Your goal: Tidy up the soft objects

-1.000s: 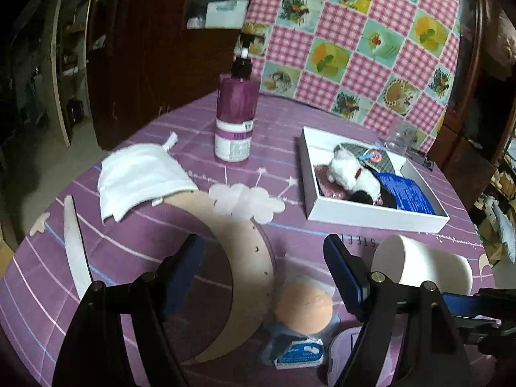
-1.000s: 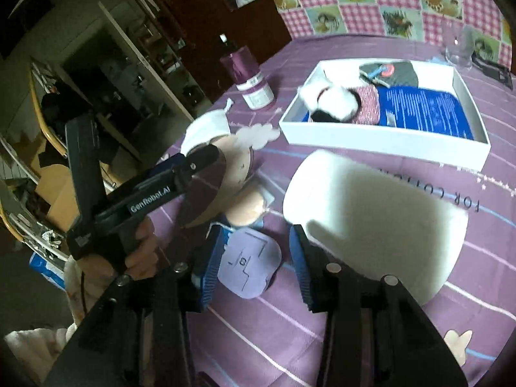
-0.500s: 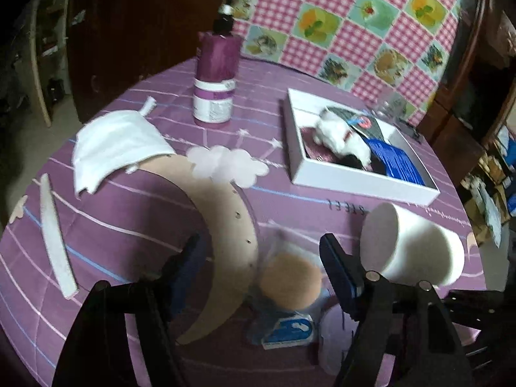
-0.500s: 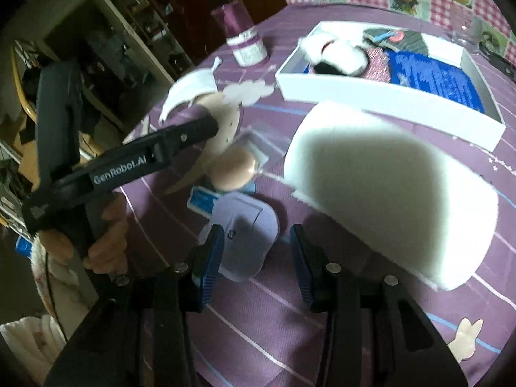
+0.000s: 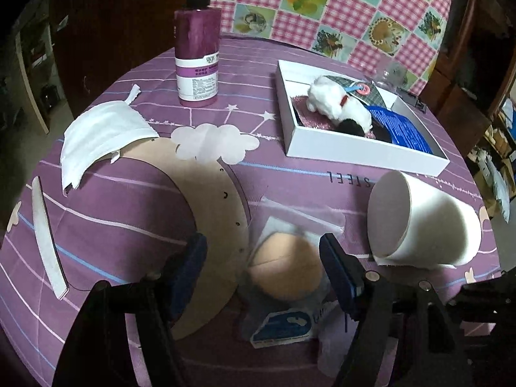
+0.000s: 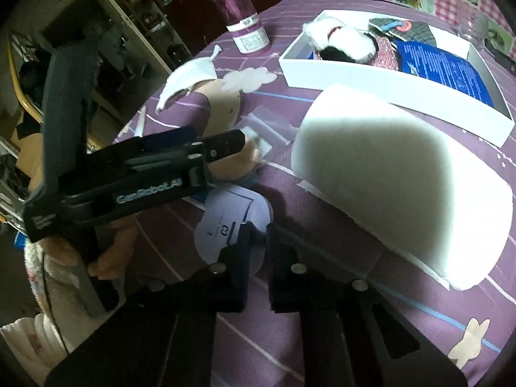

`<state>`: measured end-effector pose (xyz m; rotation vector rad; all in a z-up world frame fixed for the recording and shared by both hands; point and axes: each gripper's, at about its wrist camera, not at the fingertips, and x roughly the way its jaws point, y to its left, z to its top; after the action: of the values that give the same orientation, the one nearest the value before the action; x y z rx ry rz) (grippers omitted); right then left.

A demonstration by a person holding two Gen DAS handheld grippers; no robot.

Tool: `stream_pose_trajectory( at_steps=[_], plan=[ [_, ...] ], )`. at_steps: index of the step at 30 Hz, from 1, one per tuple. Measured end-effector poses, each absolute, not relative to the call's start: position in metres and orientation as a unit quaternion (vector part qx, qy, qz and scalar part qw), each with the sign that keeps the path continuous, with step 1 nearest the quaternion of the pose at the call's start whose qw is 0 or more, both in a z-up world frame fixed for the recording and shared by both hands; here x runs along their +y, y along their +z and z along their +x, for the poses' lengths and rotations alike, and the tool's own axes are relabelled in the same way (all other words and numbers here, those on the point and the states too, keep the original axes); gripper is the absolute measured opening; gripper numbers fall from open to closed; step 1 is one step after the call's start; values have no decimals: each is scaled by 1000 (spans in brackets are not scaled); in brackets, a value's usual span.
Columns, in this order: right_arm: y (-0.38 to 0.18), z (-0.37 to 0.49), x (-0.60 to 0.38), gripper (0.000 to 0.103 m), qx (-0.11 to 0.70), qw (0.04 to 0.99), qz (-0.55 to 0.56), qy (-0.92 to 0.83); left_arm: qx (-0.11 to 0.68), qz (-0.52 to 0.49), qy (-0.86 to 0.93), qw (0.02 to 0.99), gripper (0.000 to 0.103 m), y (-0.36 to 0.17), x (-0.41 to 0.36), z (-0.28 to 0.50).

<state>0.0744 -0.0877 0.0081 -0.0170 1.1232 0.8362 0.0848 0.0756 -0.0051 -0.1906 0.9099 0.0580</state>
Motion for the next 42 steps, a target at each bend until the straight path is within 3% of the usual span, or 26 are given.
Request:
stream_pose_trajectory(
  at_steps=[9, 17, 24, 37, 38, 40, 42],
  plan=[
    [28, 70, -105, 7, 495, 784, 0, 376, 404, -86, 37, 910, 73, 11, 73, 75],
    [19, 75, -121, 7, 521, 787, -12, 331, 394, -112, 19, 912, 73, 12, 85, 44],
    [9, 81, -127, 9, 533, 787, -5, 311, 403, -173, -34, 898, 54, -6, 96, 27],
    [8, 85, -131, 10, 538, 784, 13, 310, 430, -143, -42, 890, 50, -18, 81, 29],
    [8, 85, -130, 11, 538, 783, 15, 312, 430, -139, -39, 891, 49, -18, 80, 29],
    [8, 84, -130, 12, 538, 782, 16, 313, 432, -126, -31, 892, 33, -19, 78, 29],
    [7, 85, -129, 21, 540, 782, 17, 310, 435, -105, -23, 894, 22, -19, 73, 29]
  ],
)
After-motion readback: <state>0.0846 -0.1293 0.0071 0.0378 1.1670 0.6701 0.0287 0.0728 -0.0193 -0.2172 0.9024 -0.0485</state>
